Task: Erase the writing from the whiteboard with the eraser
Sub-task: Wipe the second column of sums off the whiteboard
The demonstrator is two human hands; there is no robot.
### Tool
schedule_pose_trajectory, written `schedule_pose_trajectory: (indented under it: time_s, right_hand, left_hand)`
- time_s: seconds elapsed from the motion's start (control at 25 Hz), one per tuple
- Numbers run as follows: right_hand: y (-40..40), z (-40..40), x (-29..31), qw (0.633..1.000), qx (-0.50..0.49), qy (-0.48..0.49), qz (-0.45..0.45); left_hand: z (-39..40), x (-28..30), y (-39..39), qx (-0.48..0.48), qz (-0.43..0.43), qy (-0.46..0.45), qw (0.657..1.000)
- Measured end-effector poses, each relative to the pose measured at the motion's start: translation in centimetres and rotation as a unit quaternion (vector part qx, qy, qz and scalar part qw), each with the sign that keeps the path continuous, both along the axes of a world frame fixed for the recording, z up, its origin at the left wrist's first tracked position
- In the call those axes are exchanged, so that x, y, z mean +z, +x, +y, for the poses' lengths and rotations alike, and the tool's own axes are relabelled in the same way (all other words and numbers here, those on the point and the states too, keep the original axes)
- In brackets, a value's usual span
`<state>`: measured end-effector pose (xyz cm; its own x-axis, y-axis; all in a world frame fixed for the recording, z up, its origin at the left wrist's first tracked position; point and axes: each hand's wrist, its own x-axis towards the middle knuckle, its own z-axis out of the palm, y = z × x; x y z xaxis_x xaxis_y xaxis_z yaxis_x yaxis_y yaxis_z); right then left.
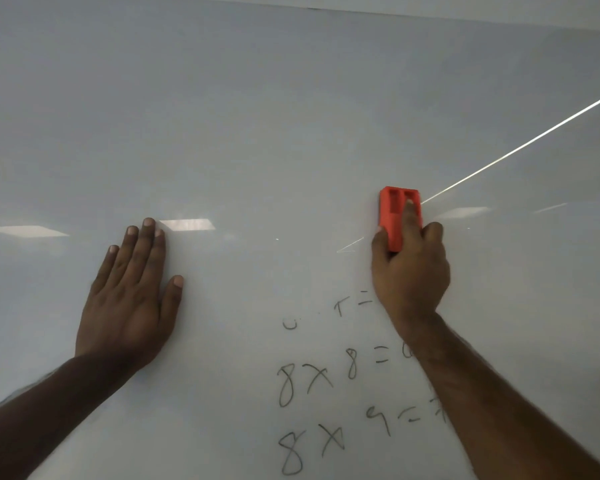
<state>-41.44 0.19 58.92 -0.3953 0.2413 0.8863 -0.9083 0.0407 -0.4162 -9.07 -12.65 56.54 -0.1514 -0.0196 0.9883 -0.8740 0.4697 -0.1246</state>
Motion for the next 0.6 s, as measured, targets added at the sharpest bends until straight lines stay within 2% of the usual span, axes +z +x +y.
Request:
schedule_pose_trajectory:
  time_s: [0.08, 0.24, 0.4, 0.48, 0.6]
  right_hand:
    - [3.1, -0.8, -0.6, 0.999, 0.015, 0.0, 0.05]
    - [10.2, -3.1, -3.2, 0.976, 0.04, 0.042, 0.211]
    - [11.6, -3.8, -5.8, 0.939, 0.021, 0.097, 0.329]
    - [9.7, -3.1, -6.2, 0.931, 0.004, 0.101, 0.35]
    - [5.7, -1.6, -5.6, 0.951, -0.003, 0.088, 0.297]
  left_hand:
    - [0.0, -0.1, -0.1, -0.002, 0.0, -0.002, 1.0]
    - [0.1, -0.4, -0.1, 0.0, -0.008, 0.003, 1.0]
    - [0.0, -0.5, 0.2, 0.003, -0.015, 0.016, 1.0]
    - [-0.1, -0.6, 0.3, 0.003, -0.019, 0.012, 1.0]
    - [-0.4, -0.9, 0.4, -0.001, -0.022, 0.003, 1.0]
